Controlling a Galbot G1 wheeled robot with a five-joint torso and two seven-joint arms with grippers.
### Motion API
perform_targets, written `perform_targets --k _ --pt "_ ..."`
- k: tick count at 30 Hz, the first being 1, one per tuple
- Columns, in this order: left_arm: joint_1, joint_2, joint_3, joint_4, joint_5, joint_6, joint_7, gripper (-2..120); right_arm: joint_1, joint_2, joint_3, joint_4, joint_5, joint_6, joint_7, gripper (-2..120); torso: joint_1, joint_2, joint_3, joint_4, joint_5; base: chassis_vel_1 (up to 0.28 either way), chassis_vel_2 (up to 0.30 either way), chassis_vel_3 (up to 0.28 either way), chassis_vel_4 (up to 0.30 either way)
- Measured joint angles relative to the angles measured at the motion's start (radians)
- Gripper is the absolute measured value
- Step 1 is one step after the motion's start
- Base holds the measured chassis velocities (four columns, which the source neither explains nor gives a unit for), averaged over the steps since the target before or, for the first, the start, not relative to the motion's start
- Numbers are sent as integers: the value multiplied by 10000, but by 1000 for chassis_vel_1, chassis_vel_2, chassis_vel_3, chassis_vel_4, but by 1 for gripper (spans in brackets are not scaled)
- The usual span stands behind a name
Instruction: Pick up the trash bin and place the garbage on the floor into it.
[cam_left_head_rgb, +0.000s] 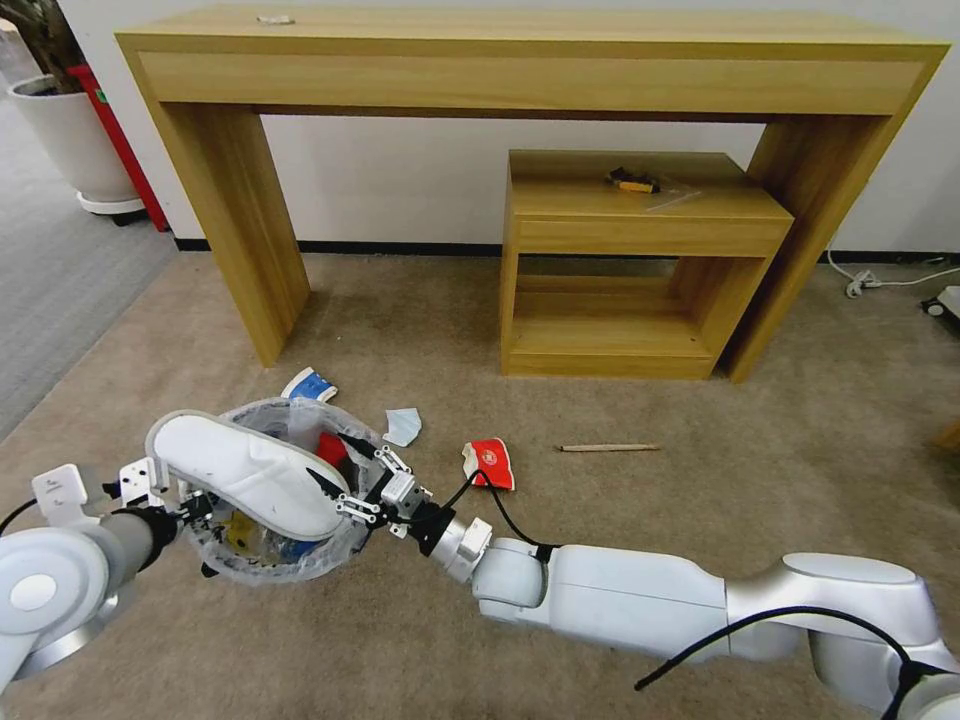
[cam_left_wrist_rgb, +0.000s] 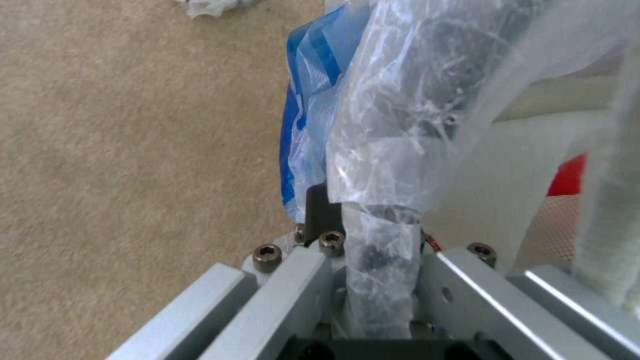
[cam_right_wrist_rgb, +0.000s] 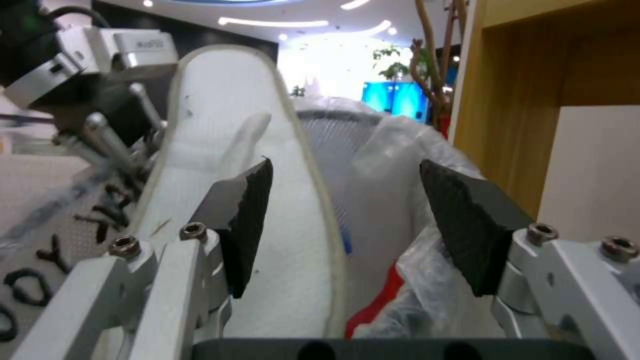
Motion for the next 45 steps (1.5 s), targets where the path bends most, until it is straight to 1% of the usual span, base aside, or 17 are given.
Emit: perform_targets --k 4,8,12,15,19,23,24,27,28,31,32,36,37,39,40,42,45 --pt "260 -202 -3 0 153 54 109 0 -58 -152 191 241 -13 -144 315 59 0 0 0 3 -3 0 0 0 0" --pt "417 -239 20 -69 220 82 98 0 -10 -614 408 672 217 -535 803 61 0 0 0 2 -2 0 0 0 0" --pt "431 -296 35 -181 204 82 76 0 -30 -902 604 825 227 -654 1017 70 0 0 0 1 -3 0 0 0 0" --pt "512 -326 29 -462 18 81 -51 0 -258 -1627 1072 1047 12 -739 1209 76 0 -1 0 0 -1 0 0 0 0" --pt "601 -289 -45 -488 -35 82 -89 0 -449 -1998 1401 1143 -227 -1066 1572 84 0 0 -1 1 0 0 0 0 0" --pt "489 -340 18 -432 8 82 -87 0 -842 -2389 1854 1179 -263 -2089 2701 98 0 0 0 0 0 0 0 0 0" --pt "489 -340 18 -432 8 82 -87 0 -842 -2389 1854 1179 -263 -2089 2701 98 0 0 0 0 0 0 0 0 0" --pt "507 -532 29 -340 177 85 -13 0 -1270 -2530 2601 788 -516 -2716 3781 100 0 0 0 1 -1 0 0 0 0" --pt "507 -532 29 -340 177 85 -13 0 -1270 -2530 2601 788 -516 -2716 3781 100 0 0 0 1 -1 0 0 0 0" --pt "566 -811 19 -340 342 117 121 0 -1847 -2640 3880 62 -1817 -2594 4254 100 0 0 0 2 -1 0 0 0 0" --pt "566 -811 19 -340 342 117 121 0 -1847 -2640 3880 62 -1817 -2594 4254 100 0 0 0 2 -1 0 0 0 0" --pt "532 -927 -9 -344 392 118 176 0 -2597 -3030 5246 -112 -2922 -2073 4296 100 0 0 -1 1 0 0 0 0 0" --pt "532 -927 -9 -344 392 118 176 0 -2597 -3030 5246 -112 -2922 -2073 4296 100 0 0 -1 1 0 0 0 0 0" --pt "474 -971 9 -337 399 118 188 0 -3124 -3265 5967 -114 -3389 -1706 4212 100 0 1 -1 1 0 0 0 0 0" --pt "474 -971 9 -337 399 118 188 0 -3124 -3265 5967 -114 -3389 -1706 4212 100 0 1 -1 1 0 0 0 0 0" --pt "406 -1034 82 -330 407 118 180 0 -3742 -3447 6640 -75 -3707 -1414 4139 100 0 0 -1 -1 -1 0 0 0 0" --pt "398 -1080 139 -337 462 117 172 0 -4308 -3577 7170 -19 -4006 -1149 4073 100 0 0 -1 0 0 0 0 0 0"
